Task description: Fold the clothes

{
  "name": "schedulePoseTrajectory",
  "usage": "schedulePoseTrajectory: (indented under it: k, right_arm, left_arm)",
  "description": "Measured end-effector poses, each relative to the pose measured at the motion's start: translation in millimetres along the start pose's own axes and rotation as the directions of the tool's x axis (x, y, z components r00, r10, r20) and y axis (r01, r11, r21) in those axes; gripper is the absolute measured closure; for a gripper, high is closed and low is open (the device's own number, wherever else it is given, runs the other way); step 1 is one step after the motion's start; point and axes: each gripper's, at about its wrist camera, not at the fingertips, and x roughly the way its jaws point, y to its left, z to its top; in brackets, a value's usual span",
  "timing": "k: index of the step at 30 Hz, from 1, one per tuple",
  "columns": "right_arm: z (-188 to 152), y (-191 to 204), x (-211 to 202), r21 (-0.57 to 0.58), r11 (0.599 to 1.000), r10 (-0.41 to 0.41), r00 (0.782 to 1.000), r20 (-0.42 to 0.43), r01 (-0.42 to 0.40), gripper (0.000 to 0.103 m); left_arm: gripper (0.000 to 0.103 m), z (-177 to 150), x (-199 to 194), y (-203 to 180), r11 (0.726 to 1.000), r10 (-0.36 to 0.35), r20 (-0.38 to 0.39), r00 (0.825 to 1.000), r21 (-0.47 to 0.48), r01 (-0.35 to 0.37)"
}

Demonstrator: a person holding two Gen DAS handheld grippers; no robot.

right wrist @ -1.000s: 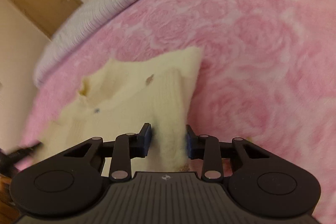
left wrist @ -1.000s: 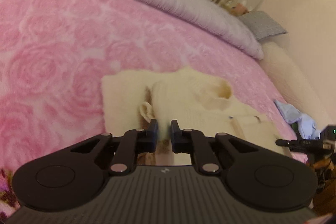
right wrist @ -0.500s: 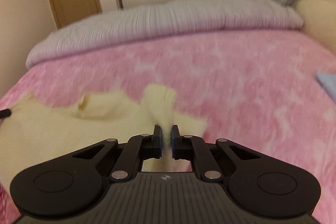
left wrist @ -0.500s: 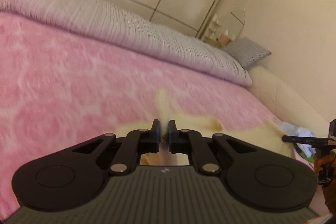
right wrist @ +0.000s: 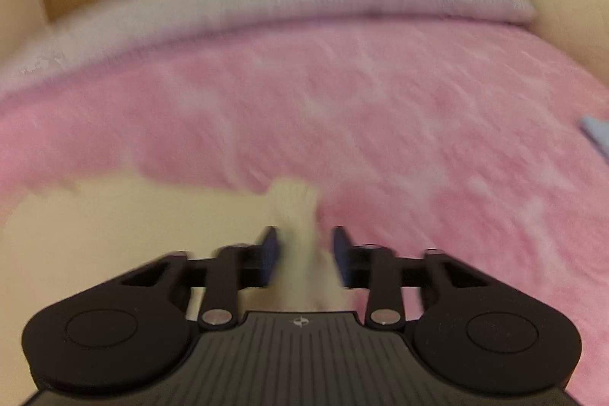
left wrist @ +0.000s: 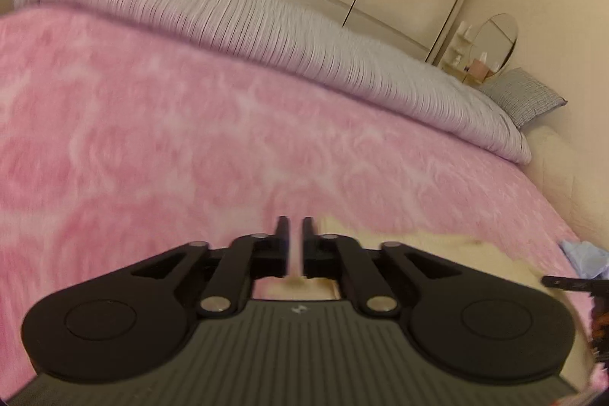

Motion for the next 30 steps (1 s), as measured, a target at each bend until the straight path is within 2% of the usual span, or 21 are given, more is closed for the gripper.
schedulePoseTrajectory:
  k: [2, 4, 7, 10, 12, 13, 14, 15, 17, 19, 22, 23, 27, 30]
  right_arm:
    - [-6.0, -9.2, -10.2, 0.062, 0.997, 0.033, 0.999, 0.027, -0.035, 0.041]
    - [-6.7, -18.0, -17.4, 0.138, 0.987, 0.08, 0.996, 0.04, -0.085, 0.038]
    - [-3.6, -26.6, -18.7, 0.193, 0.975, 0.105, 0.994, 0.03, -0.108, 0.038]
    - [-1.7, -25.0, -12.3, 0.196, 0.974, 0.115, 0.993, -0.002, -0.112, 0.039]
    - [-4.2, -23.8, -5.6, 0.208, 0.971, 0.129, 0.991, -0.028, -0.121, 0.045]
    - [-6.4, -24.2, -4.0, 0.214, 0.97, 0.127, 0.991, -0.037, -0.117, 0.056]
    - [-7.3, -25.0, -4.6, 0.217, 0.97, 0.125, 0.992, -0.035, -0.114, 0.067]
    - [-7.3, -25.6, -5.9, 0.218, 0.969, 0.125, 0.992, -0.028, -0.116, 0.068]
    - [-6.5, -26.2, -10.6, 0.217, 0.969, 0.126, 0.992, -0.01, -0.121, 0.077]
    - [-3.7, -24.2, -20.7, 0.197, 0.971, 0.13, 0.991, 0.028, -0.133, 0.083]
    - [2.4, -17.4, -36.4, 0.164, 0.973, 0.146, 0.985, 0.096, -0.161, 0.087]
    - [5.3, -14.9, -39.8, 0.16, 0.972, 0.157, 0.981, 0.115, -0.174, 0.094]
    - [18.4, -1.5, -42.3, 0.138, 0.969, 0.182, 0.971, 0.153, -0.203, 0.096]
    - [22.9, 7.3, -28.3, 0.123, 0.979, 0.149, 0.981, 0.127, -0.164, 0.096]
  left_arm:
    - [0.073, -0.1, -6.6, -1.2, 0.999, -0.028, -0.023, 0.999, -0.022, 0.027]
    - [0.062, 3.0, -9.2, -1.9, 0.997, -0.052, -0.043, 0.998, -0.056, 0.049]
    - [0.062, 8.1, -1.4, -6.2, 0.993, -0.085, -0.093, 0.992, -0.091, 0.077]
    - [0.062, 5.8, 25.2, -18.5, 0.997, -0.072, -0.167, 0.983, -0.053, 0.064]
    - [0.064, 3.1, 44.8, -24.3, 0.996, -0.087, -0.208, 0.974, -0.048, 0.079]
    - [0.069, 0.0, 51.9, -27.3, 0.996, -0.084, -0.218, 0.972, -0.034, 0.079]
    - [0.088, -3.1, 57.6, -30.2, 0.997, -0.082, -0.223, 0.971, -0.019, 0.08]
    - [0.095, -5.6, 55.2, -32.8, 0.996, -0.083, -0.203, 0.976, 0.007, 0.086]
    - [0.096, -10.2, 49.0, -37.7, 0.994, -0.085, -0.159, 0.984, 0.055, 0.094]
    - [0.096, -11.1, 24.3, -38.2, 0.993, -0.082, -0.061, 0.995, 0.079, 0.087]
    - [0.096, -9.0, -9.0, -33.9, 0.992, -0.1, 0.054, 0.994, 0.081, 0.096]
    - [0.096, -8.1, -17.5, -32.0, 0.992, -0.106, 0.076, 0.991, 0.077, 0.1]
    - [0.096, -6.5, -28.5, -25.0, 0.995, -0.064, 0.109, 0.992, 0.077, 0.056]
    - [0.096, -11.2, -4.7, -20.1, 0.997, -0.023, 0.054, 0.998, 0.077, 0.019]
